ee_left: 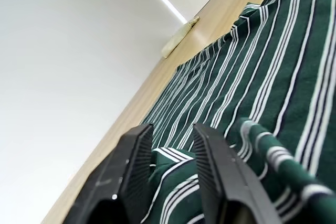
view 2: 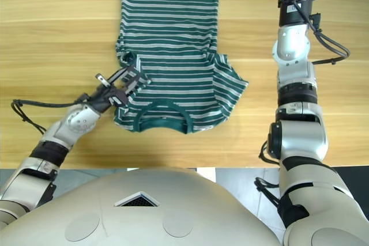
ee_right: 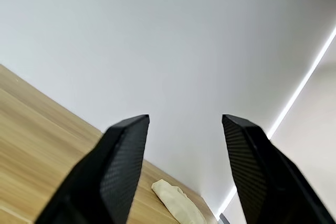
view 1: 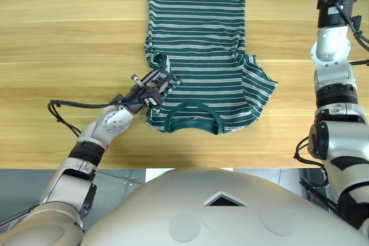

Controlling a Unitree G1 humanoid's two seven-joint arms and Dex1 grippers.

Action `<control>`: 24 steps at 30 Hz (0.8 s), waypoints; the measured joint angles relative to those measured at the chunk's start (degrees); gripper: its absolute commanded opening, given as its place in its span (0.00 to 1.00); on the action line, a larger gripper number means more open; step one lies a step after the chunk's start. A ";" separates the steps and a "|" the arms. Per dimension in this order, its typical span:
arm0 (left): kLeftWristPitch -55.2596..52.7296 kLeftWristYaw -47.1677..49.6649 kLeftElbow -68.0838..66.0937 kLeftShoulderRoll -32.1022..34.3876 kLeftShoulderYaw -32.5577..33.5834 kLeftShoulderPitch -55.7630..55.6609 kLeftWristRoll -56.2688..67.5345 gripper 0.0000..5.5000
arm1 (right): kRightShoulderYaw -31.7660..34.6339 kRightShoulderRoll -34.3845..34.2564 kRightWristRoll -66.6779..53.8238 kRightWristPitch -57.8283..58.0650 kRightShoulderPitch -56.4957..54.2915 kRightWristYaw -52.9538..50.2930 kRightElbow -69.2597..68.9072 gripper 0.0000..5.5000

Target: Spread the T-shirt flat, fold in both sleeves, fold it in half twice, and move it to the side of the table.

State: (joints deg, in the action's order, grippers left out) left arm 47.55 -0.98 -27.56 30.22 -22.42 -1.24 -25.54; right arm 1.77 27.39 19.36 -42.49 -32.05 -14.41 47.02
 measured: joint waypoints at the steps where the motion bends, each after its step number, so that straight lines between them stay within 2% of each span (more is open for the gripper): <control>1: 0.23 -0.65 -0.12 0.05 -0.28 0.04 0.64 0.38 | -0.02 0.04 0.01 0.00 0.00 0.00 0.00 0.47; 6: 2.27 -5.35 -0.36 0.17 -2.01 1.47 5.08 0.53 | -0.85 2.44 2.76 0.12 0.27 0.00 -1.63 0.47; 9: 2.50 -6.40 -0.57 0.13 -2.66 1.60 5.78 0.53 | -0.75 9.13 5.08 0.09 4.06 2.67 -9.27 0.47; 14: 2.95 -6.90 -1.85 0.36 -3.04 1.28 6.90 0.53 | 3.23 20.95 5.41 1.25 21.06 11.64 -27.12 0.47; 20: 3.84 -7.28 -5.32 -0.20 -4.27 -2.02 7.40 0.53 | 4.28 22.95 5.17 3.12 32.14 18.20 -35.52 0.47; 24: 4.15 -7.57 -4.95 0.44 -3.50 -1.33 7.88 0.53 | -1.13 25.87 14.19 8.27 43.41 24.72 -34.62 0.47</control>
State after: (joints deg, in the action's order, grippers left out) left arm 51.69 -8.55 -32.51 30.66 -25.93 -2.57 -17.65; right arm 0.65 53.25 33.55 -34.23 11.36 10.31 12.41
